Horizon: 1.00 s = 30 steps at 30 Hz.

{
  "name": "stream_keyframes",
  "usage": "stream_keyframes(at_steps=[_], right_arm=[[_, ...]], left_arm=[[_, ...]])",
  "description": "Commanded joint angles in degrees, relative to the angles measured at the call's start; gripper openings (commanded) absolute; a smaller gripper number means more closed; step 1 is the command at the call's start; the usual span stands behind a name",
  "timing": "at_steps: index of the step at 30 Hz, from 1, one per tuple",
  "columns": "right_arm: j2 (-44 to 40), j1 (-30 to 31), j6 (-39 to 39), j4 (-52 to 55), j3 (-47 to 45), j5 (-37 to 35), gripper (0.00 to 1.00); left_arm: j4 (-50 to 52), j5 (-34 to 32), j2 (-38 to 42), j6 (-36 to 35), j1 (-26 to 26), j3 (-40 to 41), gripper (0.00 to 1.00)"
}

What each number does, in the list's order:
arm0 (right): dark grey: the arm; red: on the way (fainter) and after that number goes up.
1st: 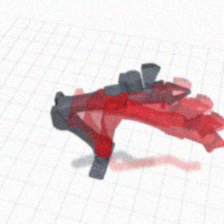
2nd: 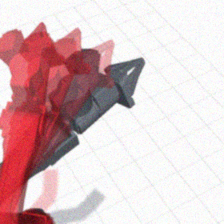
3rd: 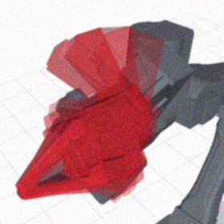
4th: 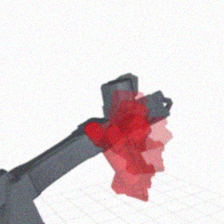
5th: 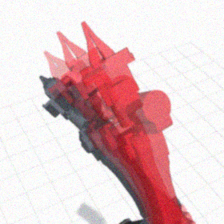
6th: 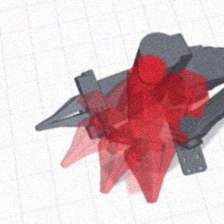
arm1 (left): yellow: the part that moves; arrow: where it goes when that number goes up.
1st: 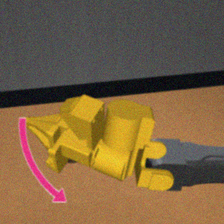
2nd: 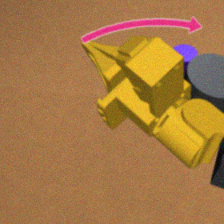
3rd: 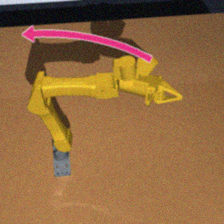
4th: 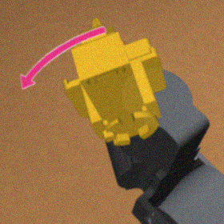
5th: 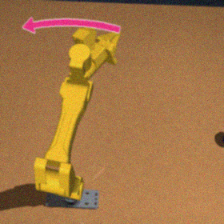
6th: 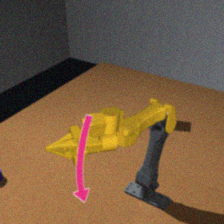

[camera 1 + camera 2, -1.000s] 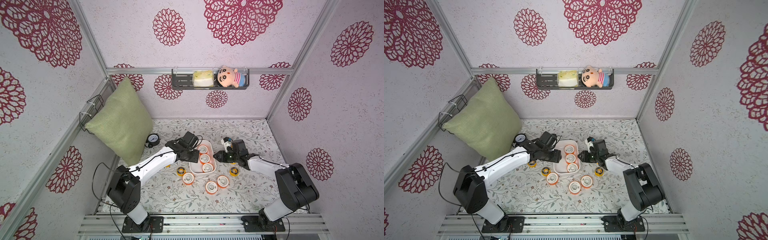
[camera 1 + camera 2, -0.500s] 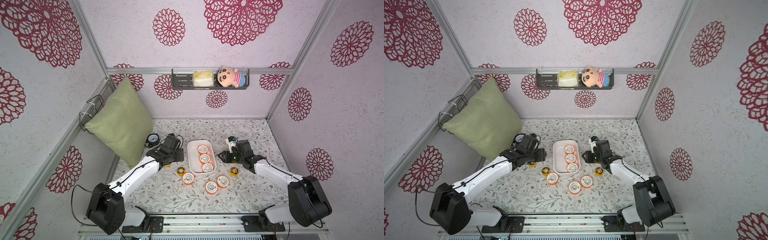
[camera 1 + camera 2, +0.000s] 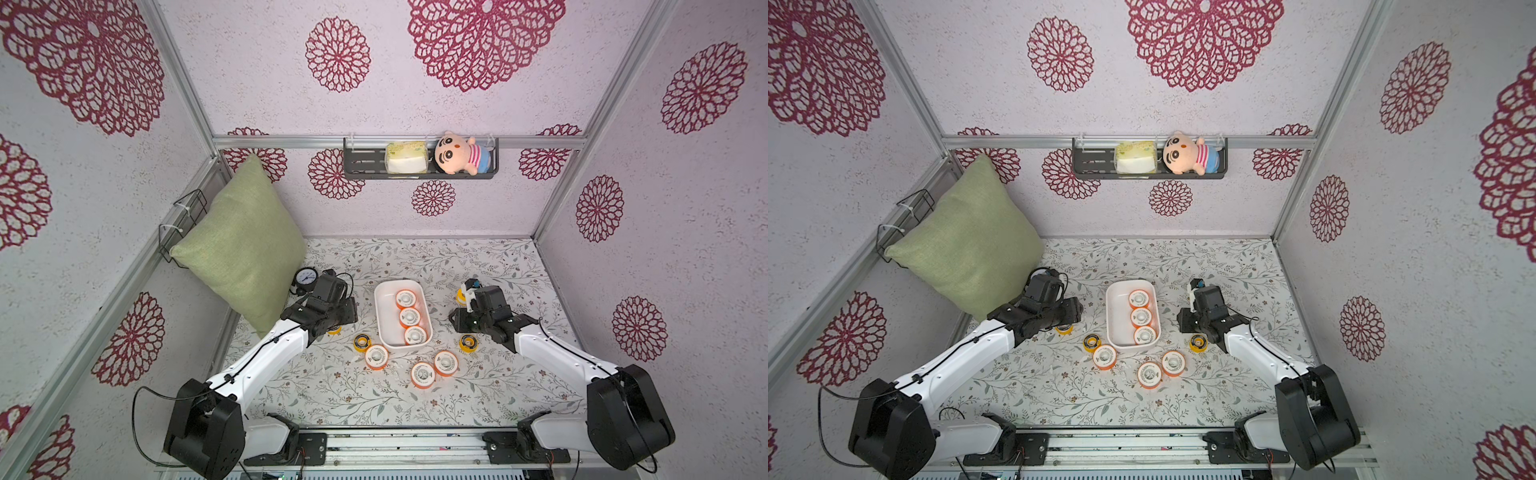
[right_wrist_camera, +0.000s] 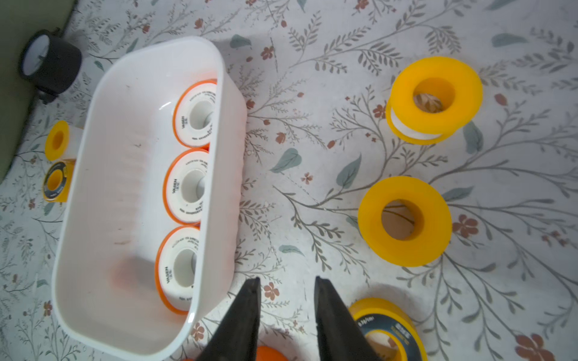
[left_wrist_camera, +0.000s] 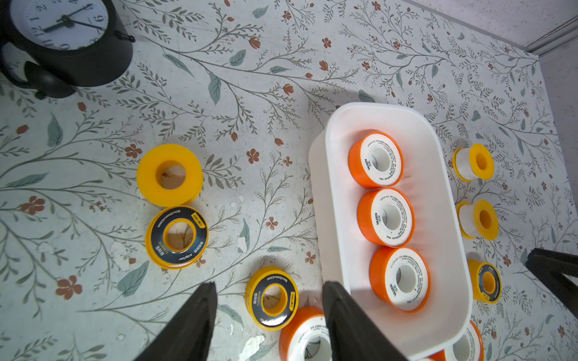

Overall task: Put the sealing tape into the storage box
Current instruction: Pick up the sealing tape at the center of the board.

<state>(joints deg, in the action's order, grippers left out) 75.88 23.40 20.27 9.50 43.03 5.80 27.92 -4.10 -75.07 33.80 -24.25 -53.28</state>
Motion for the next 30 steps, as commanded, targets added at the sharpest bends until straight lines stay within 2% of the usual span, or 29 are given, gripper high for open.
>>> stream_keyframes(at_steps=[1, 4, 9, 13, 16, 23, 30], right_arm=[[-1.3, 0.0, -1.1, 5.0, 0.8, -3.4, 0.38], [-2.0, 0.3, 0.1, 9.5, 0.4, -5.5, 0.40], [-3.7, 0.4, 0.7, 14.4, -1.2, -10.7, 0.50], [-4.9, 0.4, -0.6, 13.4, -3.1, -10.4, 0.74], [-4.0, 0.4, -1.0, 12.5, -3.7, -10.2, 0.83], [-0.7, 0.4, -1.0, 10.2, -3.9, -11.0, 0.86], [2.3, 0.4, -0.1, 8.6, -3.8, -11.6, 0.83]], left_arm=[[-1.4, 0.8, 1.4, -1.4, 0.6, 0.7, 0.61], [-1.8, 0.9, 1.3, -1.7, 0.7, 0.9, 0.62], [-2.4, 1.6, 0.5, -1.9, 1.0, 1.1, 0.62], [-2.9, 2.0, 0.0, -2.0, 0.9, 1.2, 0.62], [-3.0, 2.4, -0.3, -2.2, 1.0, 1.0, 0.62], [-3.1, 2.8, -0.7, -2.2, 0.9, 1.1, 0.62], [-3.5, 3.9, -1.4, -2.0, 0.9, 1.0, 0.62]])
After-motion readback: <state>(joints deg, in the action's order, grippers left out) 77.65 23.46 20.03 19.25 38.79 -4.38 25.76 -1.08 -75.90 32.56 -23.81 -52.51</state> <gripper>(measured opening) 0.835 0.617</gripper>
